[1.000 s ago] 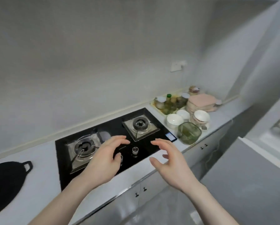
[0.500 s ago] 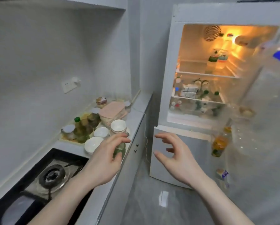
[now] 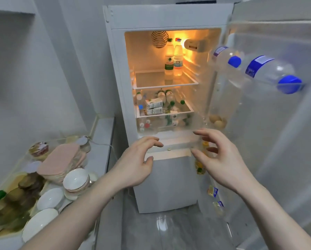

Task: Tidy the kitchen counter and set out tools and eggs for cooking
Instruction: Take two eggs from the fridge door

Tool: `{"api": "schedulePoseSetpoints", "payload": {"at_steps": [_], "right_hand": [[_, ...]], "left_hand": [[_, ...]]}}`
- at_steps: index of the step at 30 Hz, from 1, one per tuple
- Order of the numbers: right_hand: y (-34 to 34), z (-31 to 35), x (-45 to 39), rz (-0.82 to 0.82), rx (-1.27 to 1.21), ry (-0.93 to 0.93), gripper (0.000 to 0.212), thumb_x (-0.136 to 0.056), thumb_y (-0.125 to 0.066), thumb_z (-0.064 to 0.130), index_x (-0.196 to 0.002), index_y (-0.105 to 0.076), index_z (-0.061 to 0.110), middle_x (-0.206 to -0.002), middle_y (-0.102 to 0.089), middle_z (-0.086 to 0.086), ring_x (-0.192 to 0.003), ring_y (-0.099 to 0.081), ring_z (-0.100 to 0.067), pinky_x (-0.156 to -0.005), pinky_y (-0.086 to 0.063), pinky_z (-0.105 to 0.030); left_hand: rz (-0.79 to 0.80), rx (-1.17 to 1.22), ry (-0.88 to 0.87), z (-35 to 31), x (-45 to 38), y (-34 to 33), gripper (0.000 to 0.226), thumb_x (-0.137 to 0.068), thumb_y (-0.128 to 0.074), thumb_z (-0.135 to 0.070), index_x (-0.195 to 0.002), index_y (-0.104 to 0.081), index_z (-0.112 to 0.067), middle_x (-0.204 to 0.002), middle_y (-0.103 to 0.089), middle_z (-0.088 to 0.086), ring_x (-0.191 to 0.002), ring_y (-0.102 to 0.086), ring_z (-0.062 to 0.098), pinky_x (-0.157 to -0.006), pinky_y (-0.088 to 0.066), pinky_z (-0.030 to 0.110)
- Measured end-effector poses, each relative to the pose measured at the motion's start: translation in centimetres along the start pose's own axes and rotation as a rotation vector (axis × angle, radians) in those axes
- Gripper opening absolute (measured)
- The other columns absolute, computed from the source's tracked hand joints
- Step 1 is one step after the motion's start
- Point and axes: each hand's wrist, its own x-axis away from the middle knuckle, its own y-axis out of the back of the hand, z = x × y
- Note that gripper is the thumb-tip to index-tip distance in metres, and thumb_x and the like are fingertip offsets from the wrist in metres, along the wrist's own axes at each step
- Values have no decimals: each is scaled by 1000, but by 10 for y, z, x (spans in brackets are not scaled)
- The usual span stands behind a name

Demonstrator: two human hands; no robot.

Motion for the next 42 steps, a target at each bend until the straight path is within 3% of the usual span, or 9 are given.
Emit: {"api": "schedulePoseSetpoints", "payload": {"at_steps": [4,10,16,20,26,34,36,42], "right_hand": [[11,-31,-24,-22,59,-52,45,-85,-77,20,-124,-64,36,-125,-58,25,-116,-55,6,-87,-42,-7],[15,-67,-48,-65,63,-136,42,-87,-77,24,-125,-63,37,-127,-57,26,-117,-51,12,-89,-43,-9],[27,-83,-54,-97,121,-238,44,-86,-76,27,-124,-60,43,-125,-55,33,-117,-48,17,-86,-36,2],[25,-92,-65,-148,191,-335,45,-86,-73,34,-126,-58,45,-124,-56,30,-104,-55,8,-79,-45,-10],[19,-90,-94,-167,310,-437,51,-86,-70,40,-135,-55,41,-127,-55,26,-86,-61,0,-79,-50,-21],[16,-83,-113,-207,491,-546,48,-86,-73,37,-132,-60,39,-95,-60,22,-78,-63,1,-74,-47,-23],[15,-82,-117,-218,514,-560,48,-86,-72,36,-132,-60,38,-91,-63,20,-81,-64,0,-75,-46,-22],[6,-77,-144,-172,630,-474,49,-91,-65,25,-139,-58,28,-129,-67,4,-118,-61,-15,-95,-48,-28]], "left_hand": [[53,51,-61,-7,-65,-27,48,-90,-52,-6,-127,-58,-35,-144,-49,-18,-135,-43,7,-111,-40,35],[112,66,-126,-19,-149,-61,44,-90,-56,-7,-128,-60,-28,-137,-55,-12,-128,-46,8,-106,-40,26],[186,17,-241,-35,-236,-91,47,-85,-58,-19,-132,-59,-27,-136,-59,-5,-126,-53,15,-107,-45,36],[291,-53,-295,-44,-287,-110,50,-87,-60,-23,-137,-57,-21,-139,-59,0,-125,-55,20,-100,-42,26],[431,-205,-365,-48,-335,-133,45,-93,-54,-44,-135,-60,-29,-135,-64,-1,-122,-59,25,-102,-48,40],[521,-200,-473,-44,-360,-149,42,-84,-68,-43,-123,-61,-32,-117,-70,-1,-107,-66,26,-87,-55,39],[506,-156,-485,-40,-361,-149,39,-85,-69,-38,-123,-61,-31,-116,-70,-1,-105,-65,25,-86,-54,38],[319,28,-453,-19,-360,-122,41,-84,-73,-32,-123,-60,-32,-117,-71,-3,-107,-65,22,-88,-54,38]]}}
